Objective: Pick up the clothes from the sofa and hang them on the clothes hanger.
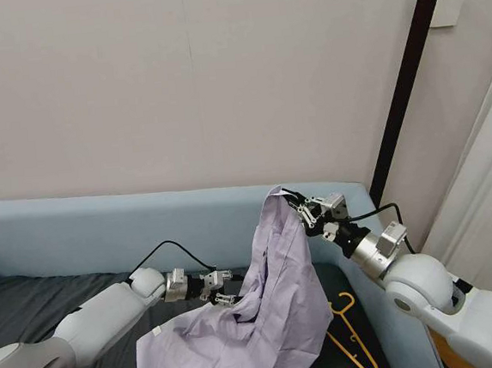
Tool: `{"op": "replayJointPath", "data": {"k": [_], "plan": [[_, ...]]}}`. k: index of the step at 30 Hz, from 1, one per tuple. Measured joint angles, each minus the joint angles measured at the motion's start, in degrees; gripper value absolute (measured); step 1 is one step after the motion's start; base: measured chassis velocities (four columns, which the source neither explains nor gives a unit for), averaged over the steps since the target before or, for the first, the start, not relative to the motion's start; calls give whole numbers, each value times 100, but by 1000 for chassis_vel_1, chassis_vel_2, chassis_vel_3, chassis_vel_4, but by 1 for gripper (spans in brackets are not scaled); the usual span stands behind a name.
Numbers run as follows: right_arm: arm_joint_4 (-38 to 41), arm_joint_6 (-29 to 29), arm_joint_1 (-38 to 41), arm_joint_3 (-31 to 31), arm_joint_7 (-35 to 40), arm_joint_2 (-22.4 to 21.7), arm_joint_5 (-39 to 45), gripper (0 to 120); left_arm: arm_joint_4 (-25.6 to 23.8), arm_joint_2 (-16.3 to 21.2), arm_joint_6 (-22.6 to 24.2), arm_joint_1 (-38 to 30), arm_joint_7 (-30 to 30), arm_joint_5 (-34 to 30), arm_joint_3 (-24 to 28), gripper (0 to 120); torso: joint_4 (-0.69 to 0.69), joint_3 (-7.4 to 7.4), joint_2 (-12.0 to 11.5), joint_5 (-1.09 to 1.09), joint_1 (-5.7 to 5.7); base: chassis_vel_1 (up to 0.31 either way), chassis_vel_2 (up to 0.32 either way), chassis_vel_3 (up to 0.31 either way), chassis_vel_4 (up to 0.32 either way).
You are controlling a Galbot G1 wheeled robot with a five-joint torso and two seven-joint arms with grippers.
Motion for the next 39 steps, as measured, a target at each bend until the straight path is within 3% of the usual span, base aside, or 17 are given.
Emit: {"op": "replayJointPath", "data": {"k": [10,23,28,32,33,39], "plan": [[14,-49,38,-14,67,45,111,0,-17,20,-7,-7,-20,11,92,1,-1,0,0,0,0,0,0,0,0],[20,-61,-27,-24,88,82,26,0,-88,197,-22,125,-185,33,-227,0,0,0,0,-1,0,0,0,0,0],[-112,-61,-94,-69,124,176,-24,0,-413,461,35,127,-1035,67,-615,0,0,0,0,0,0,0,0,0,0],[-326,-107,-74,-108,238,311,-52,0,-1187,832,440,147,-2130,-186,-995,0,-2,0,0,0,0,0,0,0,0],[-326,-107,-74,-108,238,311,-52,0,-1187,832,440,147,-2130,-186,-995,0,-2,0,0,0,0,0,0,0,0],[-638,-314,99,-103,565,457,51,0,-2749,1641,1531,423,-3589,-434,-1598,0,-1,0,0,-1,0,0,0,0,0]]}}
